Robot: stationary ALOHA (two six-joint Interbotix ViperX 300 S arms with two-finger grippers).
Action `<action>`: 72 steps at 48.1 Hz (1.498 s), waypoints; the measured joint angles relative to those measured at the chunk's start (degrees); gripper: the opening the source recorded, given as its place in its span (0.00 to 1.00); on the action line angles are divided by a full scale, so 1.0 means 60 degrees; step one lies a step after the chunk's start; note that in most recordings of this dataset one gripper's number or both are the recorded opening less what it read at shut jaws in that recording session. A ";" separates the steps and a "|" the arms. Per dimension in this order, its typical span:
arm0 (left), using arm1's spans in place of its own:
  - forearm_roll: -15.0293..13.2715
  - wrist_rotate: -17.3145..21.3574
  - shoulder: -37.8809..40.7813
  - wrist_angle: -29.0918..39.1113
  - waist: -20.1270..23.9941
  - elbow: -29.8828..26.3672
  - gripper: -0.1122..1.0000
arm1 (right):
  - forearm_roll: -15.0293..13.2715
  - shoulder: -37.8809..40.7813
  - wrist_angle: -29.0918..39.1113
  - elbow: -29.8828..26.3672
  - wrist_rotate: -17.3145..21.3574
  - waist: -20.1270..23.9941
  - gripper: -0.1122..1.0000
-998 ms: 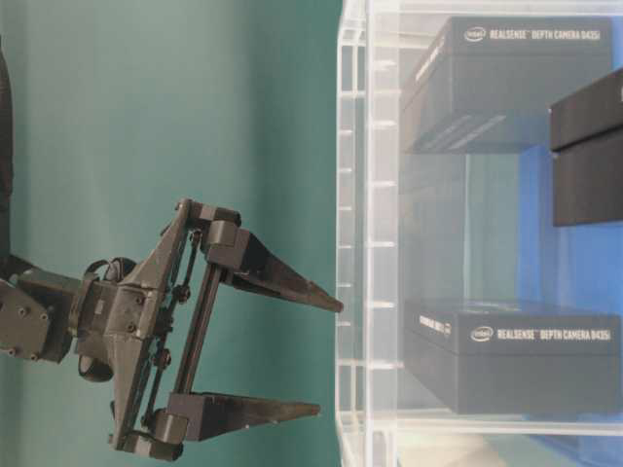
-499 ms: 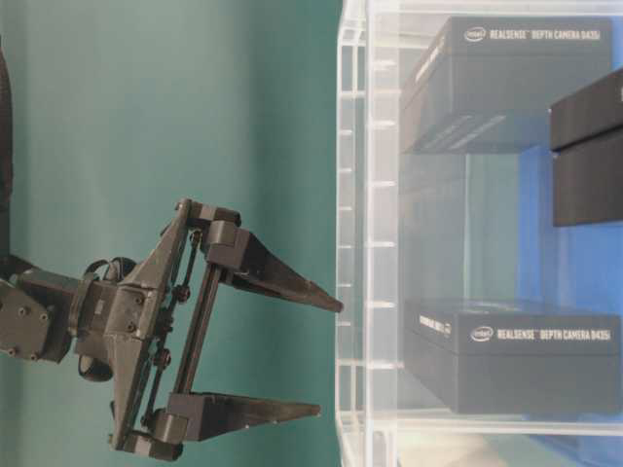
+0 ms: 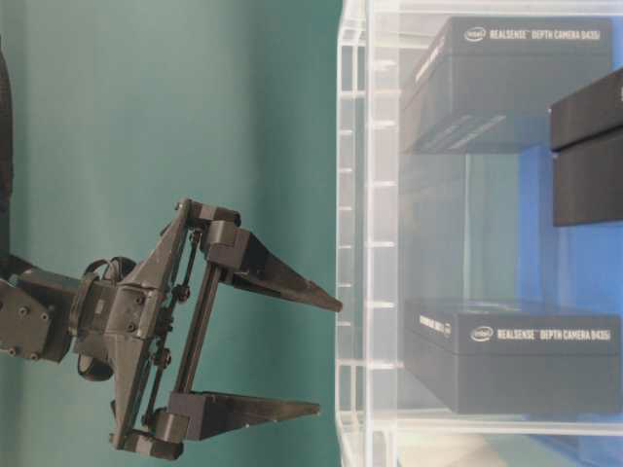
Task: Take the box out of the case with the right arm.
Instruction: 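Lower the right gripper around the left black box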
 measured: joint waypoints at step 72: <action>0.0015 0.0000 0.0059 -0.0029 0.0000 0.0000 0.10 | 0.0015 0.0527 -0.2080 0.2007 0.0176 -0.0264 0.94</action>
